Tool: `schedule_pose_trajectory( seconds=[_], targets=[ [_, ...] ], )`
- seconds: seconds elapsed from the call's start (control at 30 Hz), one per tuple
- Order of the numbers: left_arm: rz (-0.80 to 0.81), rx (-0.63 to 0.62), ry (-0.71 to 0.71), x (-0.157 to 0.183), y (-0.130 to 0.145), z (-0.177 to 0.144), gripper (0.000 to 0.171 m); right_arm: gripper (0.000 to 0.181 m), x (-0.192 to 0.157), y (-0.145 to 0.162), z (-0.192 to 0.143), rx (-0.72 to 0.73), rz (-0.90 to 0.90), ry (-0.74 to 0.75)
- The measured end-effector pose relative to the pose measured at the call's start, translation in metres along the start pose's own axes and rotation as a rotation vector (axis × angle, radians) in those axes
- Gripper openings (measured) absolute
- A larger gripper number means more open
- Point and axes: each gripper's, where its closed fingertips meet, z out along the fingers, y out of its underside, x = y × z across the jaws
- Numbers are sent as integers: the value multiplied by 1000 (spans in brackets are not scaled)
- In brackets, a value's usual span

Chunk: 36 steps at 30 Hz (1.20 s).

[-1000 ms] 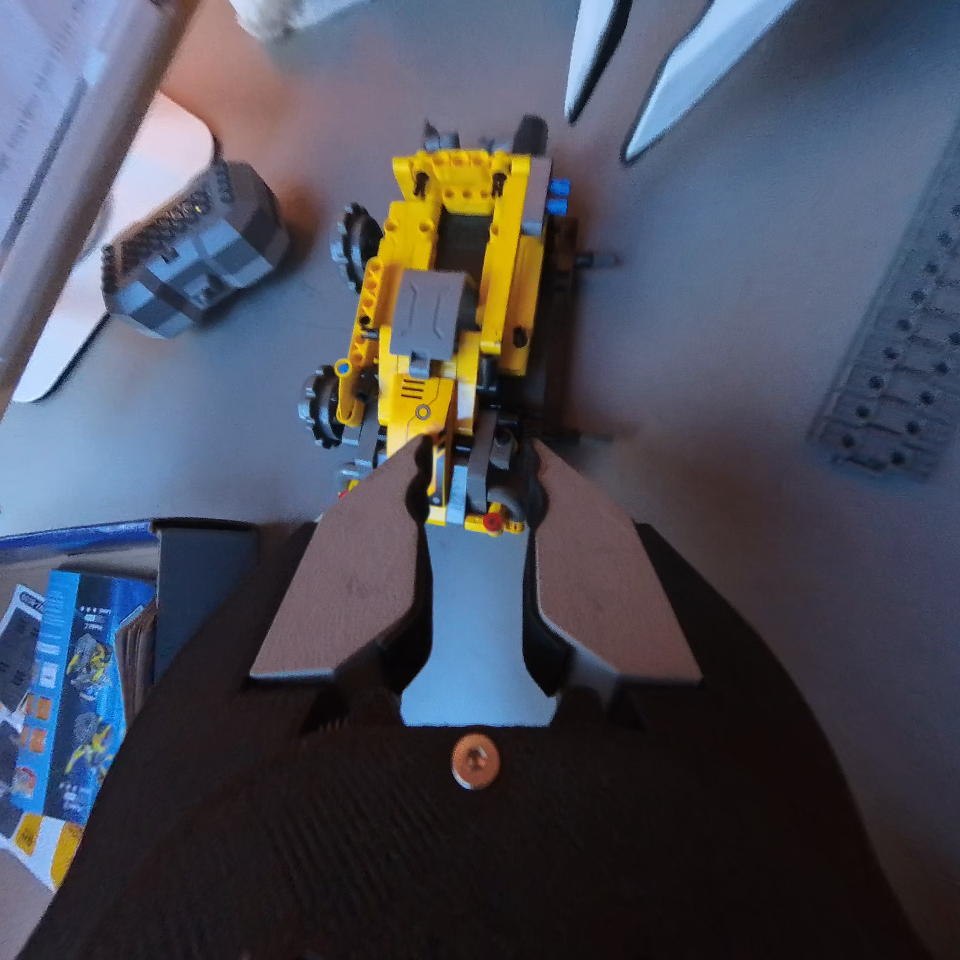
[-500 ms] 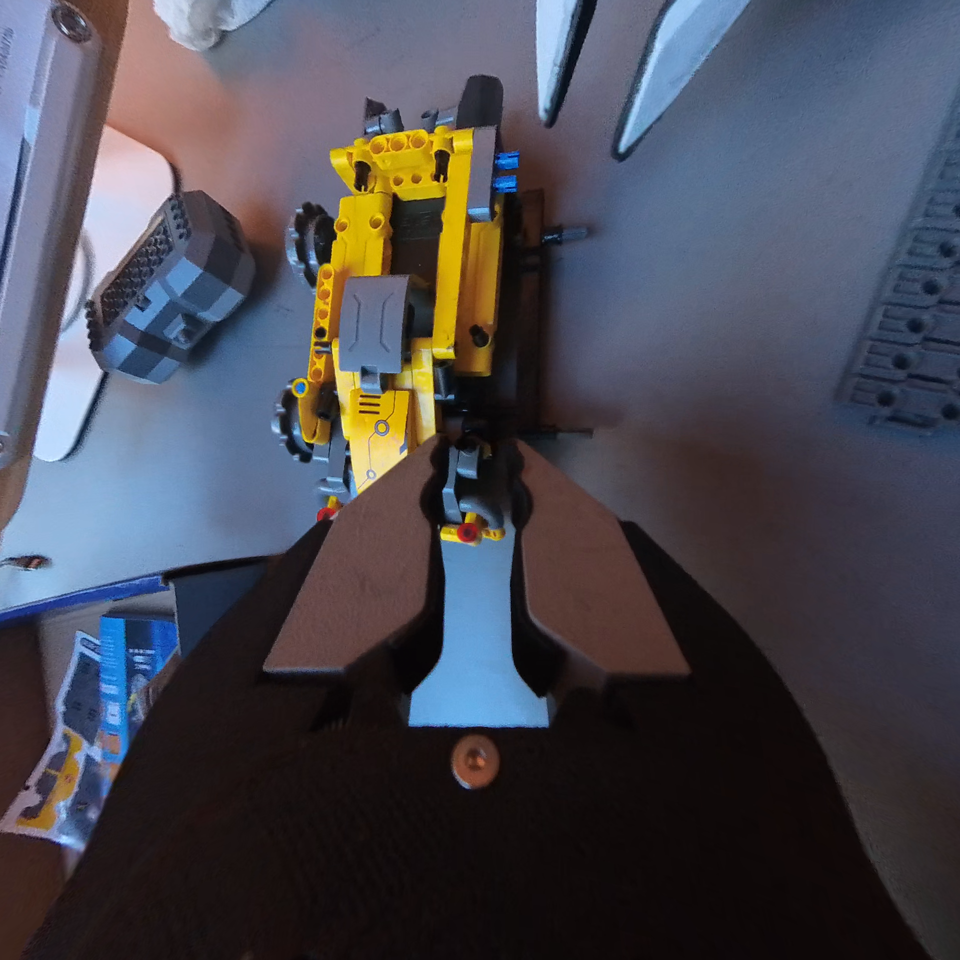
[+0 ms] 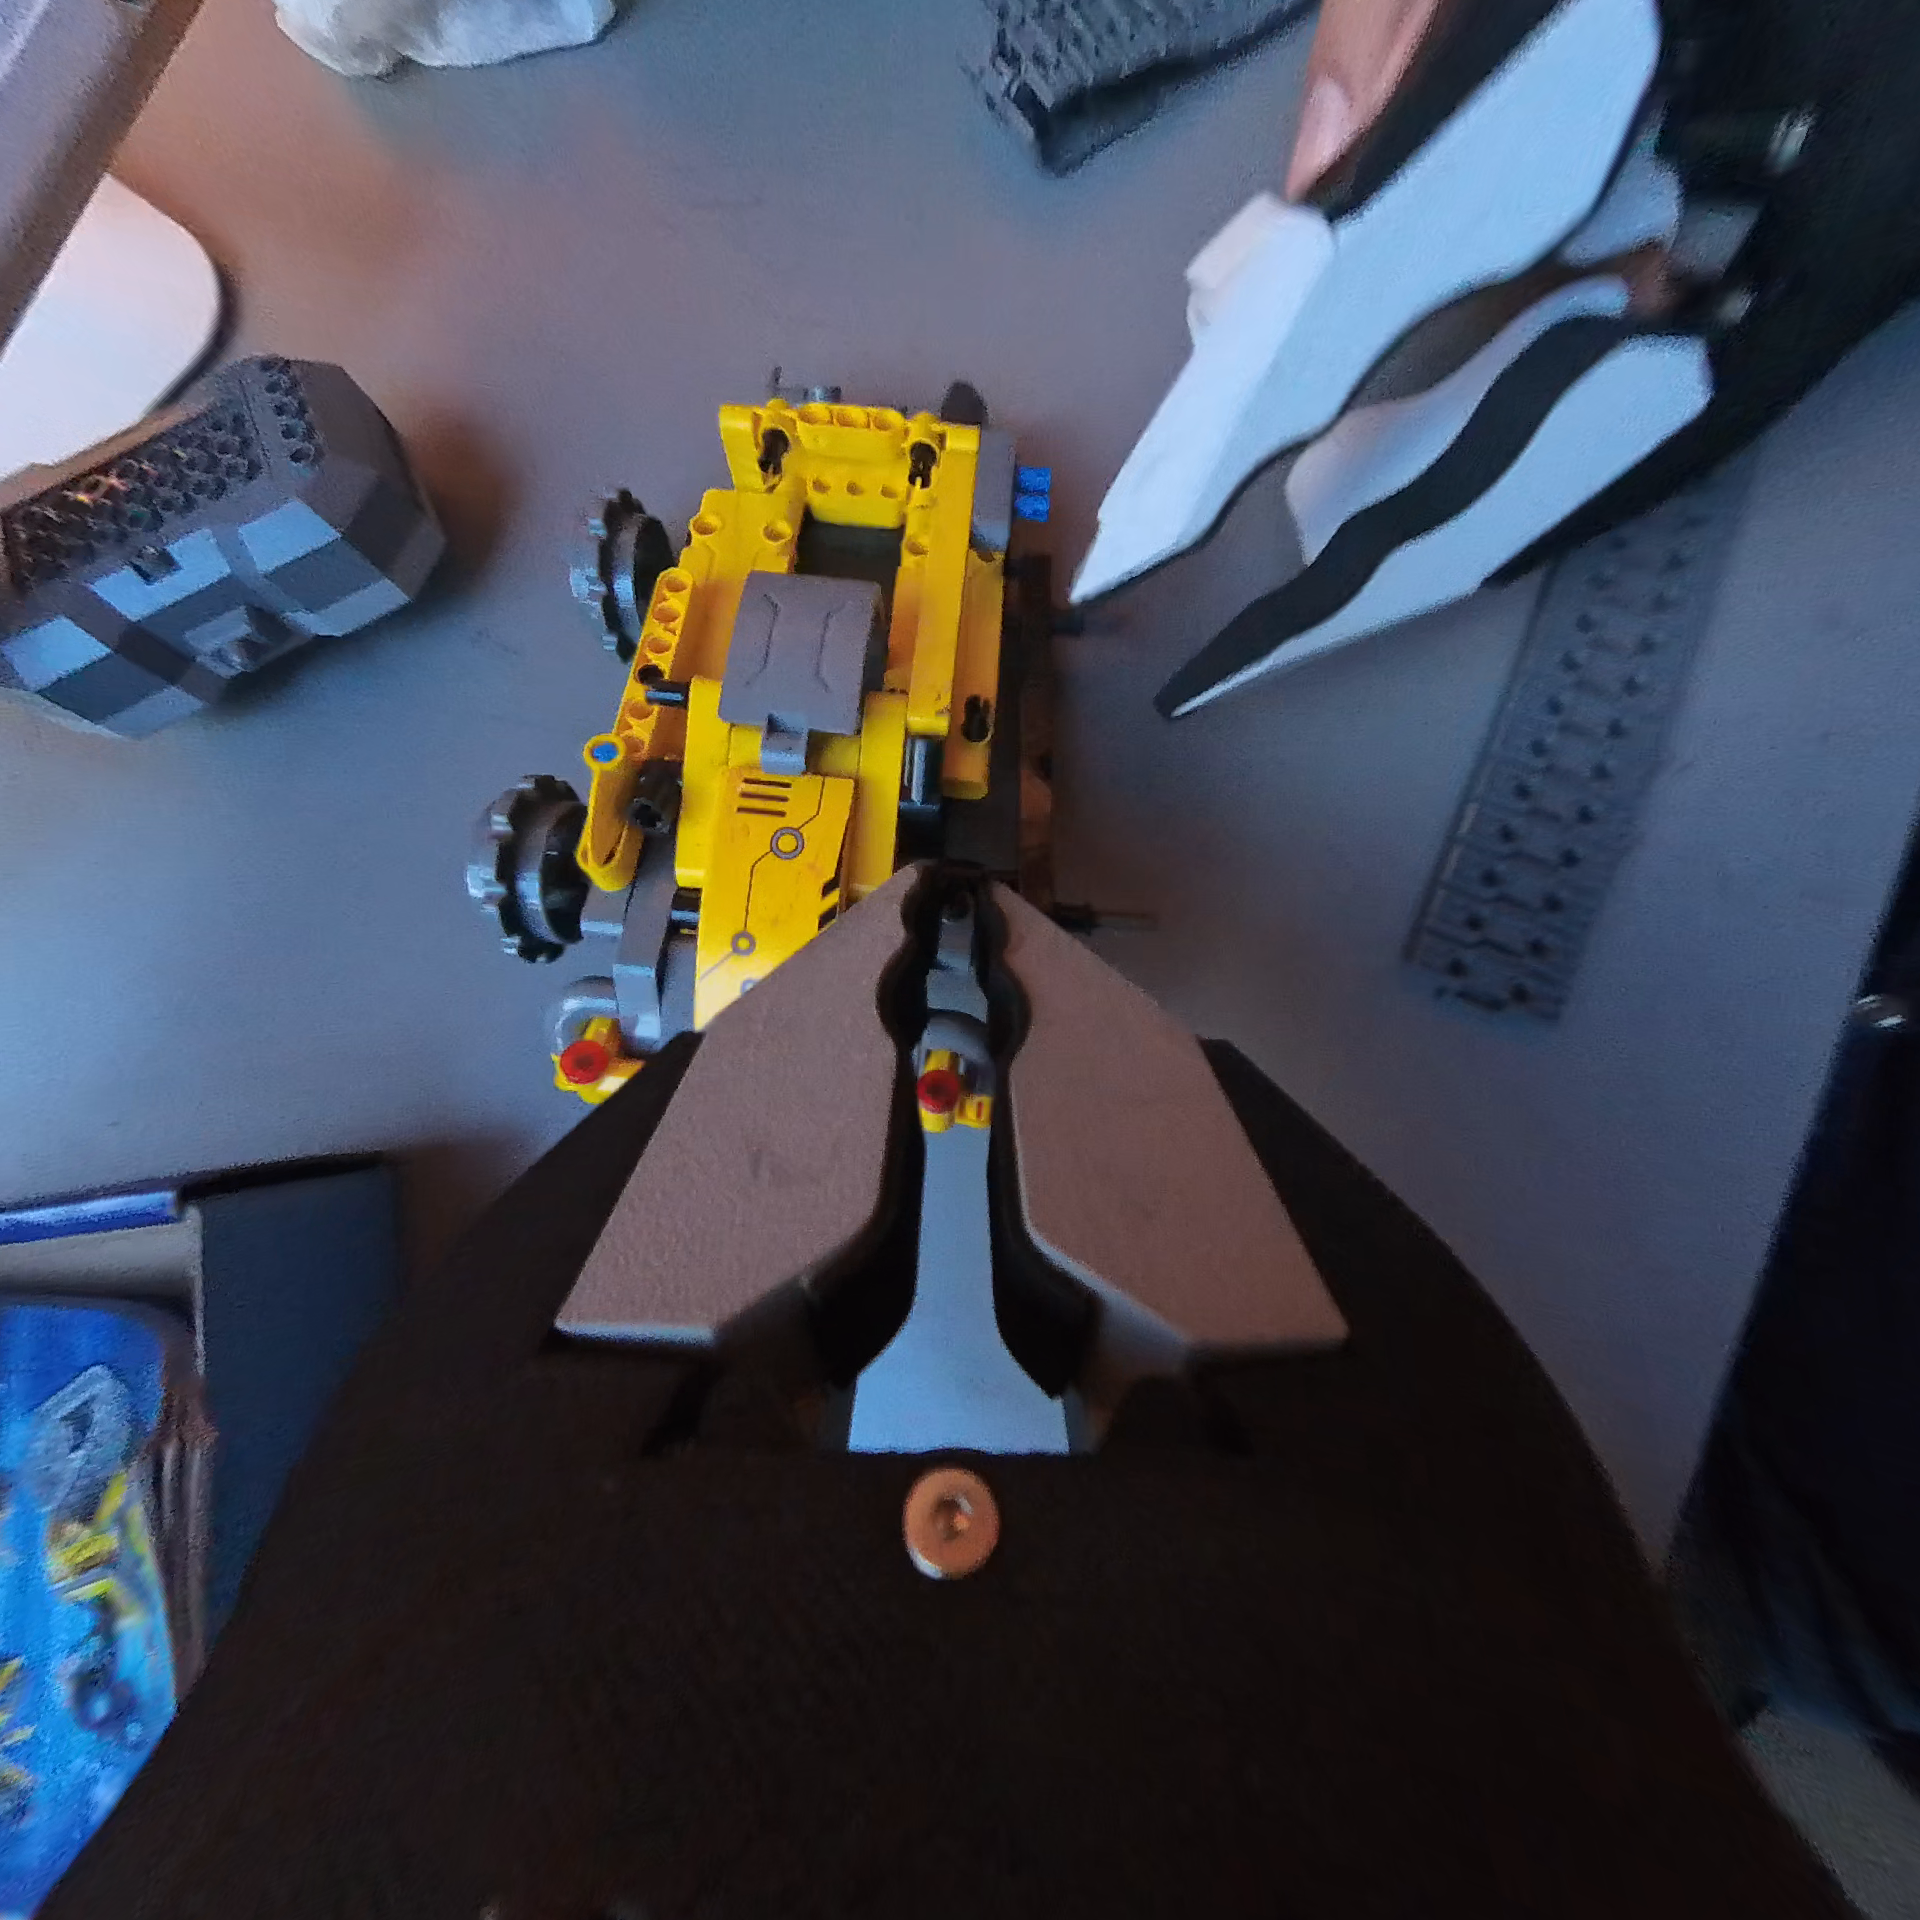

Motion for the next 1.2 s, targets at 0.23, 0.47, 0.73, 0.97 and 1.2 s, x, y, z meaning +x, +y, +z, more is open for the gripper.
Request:
schedule_pose_trajectory(
  seconds=[0.23,0.47,0.73,0.97,1.2],
  targets=[
    [-160,95,124,8,-16,-3,3,28,-4,-1,17,-109,-288,134],
    [-165,127,116,16,-18,-2,3,8,2,3,24,-176,-339,191],
    [350,138,-313,22,-41,-46,27,7,31,-31,-16,35,25,72],
    [317,225,-240,13,-63,-41,40,7,38,-43,-33,46,227,-339],
    [200,371,115,18,-61,-12,24,4,47,-30,-26,44,449,-514]
  ],
)
